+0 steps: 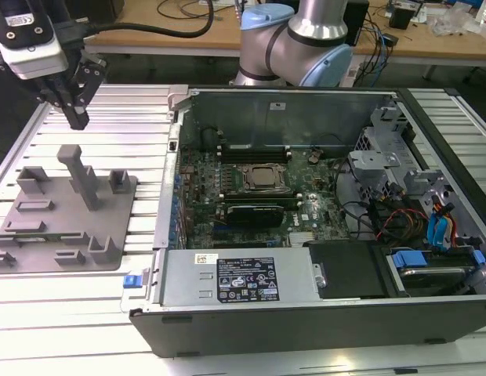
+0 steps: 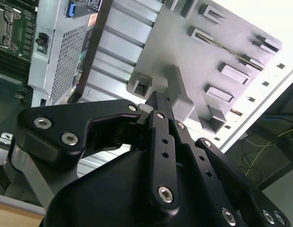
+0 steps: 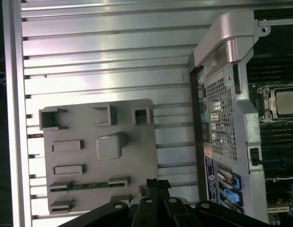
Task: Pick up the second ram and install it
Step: 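Reach for the second ram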
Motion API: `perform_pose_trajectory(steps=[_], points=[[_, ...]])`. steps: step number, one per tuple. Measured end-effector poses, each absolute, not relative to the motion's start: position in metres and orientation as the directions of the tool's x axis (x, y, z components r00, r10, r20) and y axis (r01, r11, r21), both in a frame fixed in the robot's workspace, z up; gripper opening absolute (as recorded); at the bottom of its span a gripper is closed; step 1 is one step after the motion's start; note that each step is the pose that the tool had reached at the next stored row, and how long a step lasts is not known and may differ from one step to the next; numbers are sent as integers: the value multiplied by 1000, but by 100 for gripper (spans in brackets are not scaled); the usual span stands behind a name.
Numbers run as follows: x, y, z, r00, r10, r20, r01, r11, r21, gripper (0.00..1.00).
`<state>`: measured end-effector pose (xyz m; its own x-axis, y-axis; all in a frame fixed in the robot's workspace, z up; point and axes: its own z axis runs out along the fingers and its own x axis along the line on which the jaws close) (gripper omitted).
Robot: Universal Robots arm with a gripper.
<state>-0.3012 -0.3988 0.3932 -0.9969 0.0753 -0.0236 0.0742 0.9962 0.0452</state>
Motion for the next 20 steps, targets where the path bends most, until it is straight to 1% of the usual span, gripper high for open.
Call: perform_pose_trajectory(steps=[11, 20], points=[[-320, -409, 389, -997, 75, -24, 74, 996, 45, 8], [-356, -415, 386, -997, 75, -24, 74, 996, 45, 8]])
